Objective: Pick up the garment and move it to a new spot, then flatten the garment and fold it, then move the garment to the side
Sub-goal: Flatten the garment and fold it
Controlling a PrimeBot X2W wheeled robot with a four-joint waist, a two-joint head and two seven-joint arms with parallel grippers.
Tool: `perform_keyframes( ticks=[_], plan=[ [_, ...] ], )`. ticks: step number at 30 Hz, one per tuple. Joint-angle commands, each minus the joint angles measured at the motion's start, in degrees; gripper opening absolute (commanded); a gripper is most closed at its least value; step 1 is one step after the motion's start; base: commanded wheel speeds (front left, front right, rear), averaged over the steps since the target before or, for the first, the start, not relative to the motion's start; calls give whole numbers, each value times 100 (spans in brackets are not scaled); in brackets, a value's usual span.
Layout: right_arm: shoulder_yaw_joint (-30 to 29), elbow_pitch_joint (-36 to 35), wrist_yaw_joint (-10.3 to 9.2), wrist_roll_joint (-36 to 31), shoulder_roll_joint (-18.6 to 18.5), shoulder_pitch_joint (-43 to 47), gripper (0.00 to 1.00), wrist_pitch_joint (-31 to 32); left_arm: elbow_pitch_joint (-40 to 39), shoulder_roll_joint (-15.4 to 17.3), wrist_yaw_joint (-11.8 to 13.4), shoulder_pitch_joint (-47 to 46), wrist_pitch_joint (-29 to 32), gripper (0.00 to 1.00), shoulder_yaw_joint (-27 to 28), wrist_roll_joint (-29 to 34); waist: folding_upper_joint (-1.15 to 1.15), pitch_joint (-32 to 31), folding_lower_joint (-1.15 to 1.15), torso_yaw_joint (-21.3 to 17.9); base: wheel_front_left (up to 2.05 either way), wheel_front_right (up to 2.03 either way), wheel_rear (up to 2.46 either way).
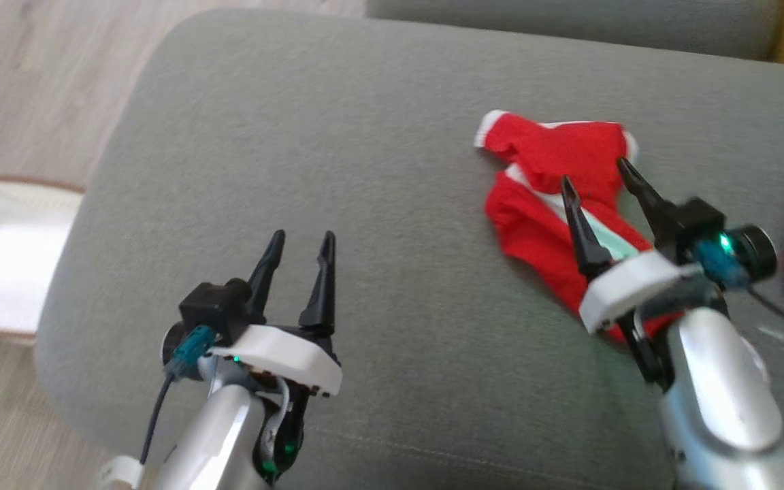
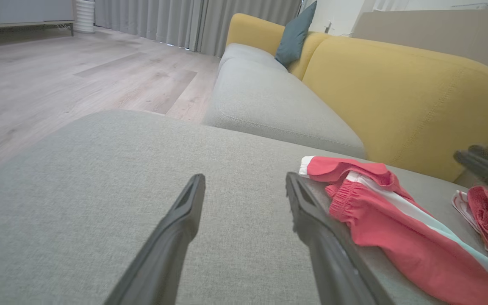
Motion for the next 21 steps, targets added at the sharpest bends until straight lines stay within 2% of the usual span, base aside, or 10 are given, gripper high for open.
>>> perform_keyframes(
  ticks=[1,6,11,12,13,21],
  plan=[
    [135,-41,-4,-15,-3,-290,100,39,-185,35,44,-292,-45,100,143,-41,0,157,0,228,0,0,0],
    [112,822,-4,-245,-141,-790,100,170,-170,35,100,-334,-45,100,25,-152,0,246,0,509,0,0,0],
    [-129,1471,-4,-319,-118,-1050,100,168,-173,35,142,-353,-45,100,-27,-211,0,270,0,645,0,0,0],
    [-173,1560,-4,-327,-109,-1090,43,144,-175,35,152,-352,-45,100,-30,-217,0,273,0,655,0,0,0],
    [-230,1634,-4,-314,-95,-1128,0,111,-180,35,159,-353,-45,100,-33,-222,0,279,0,662,0,0,0],
    [-633,1816,-4,24,43,-1393,0,-103,-168,35,184,-339,-45,100,-5,-223,0,246,0,533,0,0,0]
  ],
)
